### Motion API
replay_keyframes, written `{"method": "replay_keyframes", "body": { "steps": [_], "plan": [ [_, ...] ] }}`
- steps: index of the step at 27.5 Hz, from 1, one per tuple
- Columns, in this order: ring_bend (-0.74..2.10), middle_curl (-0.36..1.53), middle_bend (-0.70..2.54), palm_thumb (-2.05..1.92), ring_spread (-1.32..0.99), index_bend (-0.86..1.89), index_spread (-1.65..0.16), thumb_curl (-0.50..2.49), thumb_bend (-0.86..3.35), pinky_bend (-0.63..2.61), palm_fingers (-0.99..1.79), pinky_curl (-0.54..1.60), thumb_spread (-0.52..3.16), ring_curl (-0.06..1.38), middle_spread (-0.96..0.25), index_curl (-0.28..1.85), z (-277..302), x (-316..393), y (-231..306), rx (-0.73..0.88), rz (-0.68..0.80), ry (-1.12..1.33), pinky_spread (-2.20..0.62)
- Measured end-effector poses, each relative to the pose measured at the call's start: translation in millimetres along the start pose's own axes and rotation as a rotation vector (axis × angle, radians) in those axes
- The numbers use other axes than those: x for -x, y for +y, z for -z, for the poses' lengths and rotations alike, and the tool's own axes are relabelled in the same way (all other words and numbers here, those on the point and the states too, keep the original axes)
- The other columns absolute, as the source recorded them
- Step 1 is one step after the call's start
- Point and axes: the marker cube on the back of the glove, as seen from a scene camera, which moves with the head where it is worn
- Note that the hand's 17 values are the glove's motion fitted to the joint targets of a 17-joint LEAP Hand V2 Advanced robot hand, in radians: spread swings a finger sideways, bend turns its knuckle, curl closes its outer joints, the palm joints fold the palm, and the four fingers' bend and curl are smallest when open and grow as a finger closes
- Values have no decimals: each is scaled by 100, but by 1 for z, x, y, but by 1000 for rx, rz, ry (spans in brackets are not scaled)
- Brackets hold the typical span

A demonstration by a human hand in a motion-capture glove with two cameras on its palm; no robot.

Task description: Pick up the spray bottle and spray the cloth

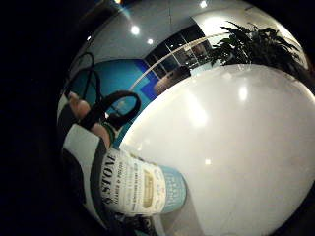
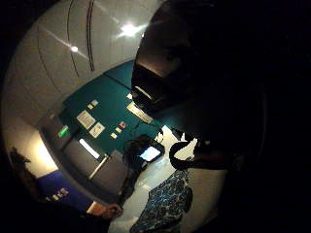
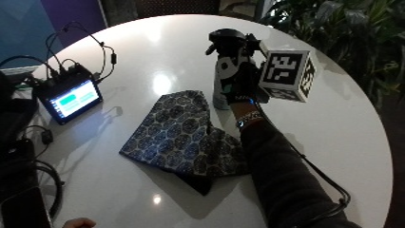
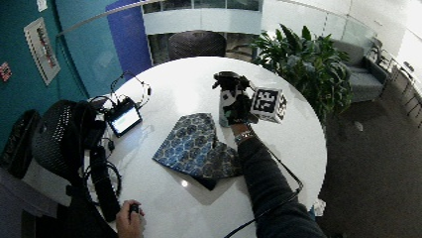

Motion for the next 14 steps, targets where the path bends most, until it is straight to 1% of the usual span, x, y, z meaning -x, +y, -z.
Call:
{"method": "replay_keyframes", "body": {
  "steps": [6, 10, 14],
  "plan": [
    [55, 46, 39, 88, -17, 19, -27, 47, -2, 42, 132, 37, 98, 42, -19, 45, 3, -10, 3, 14, -24, 0, -21],
    [55, 46, 39, 87, -17, 19, -27, 48, -2, 43, 132, 38, 98, 42, -20, 46, 3, -20, 8, 66, -38, 9, -21],
    [55, 47, 40, 89, -17, 20, -28, 50, -1, 42, 131, 38, 99, 42, -19, 47, 14, -16, 4, 134, 9, 18, -20]
  ]
}}
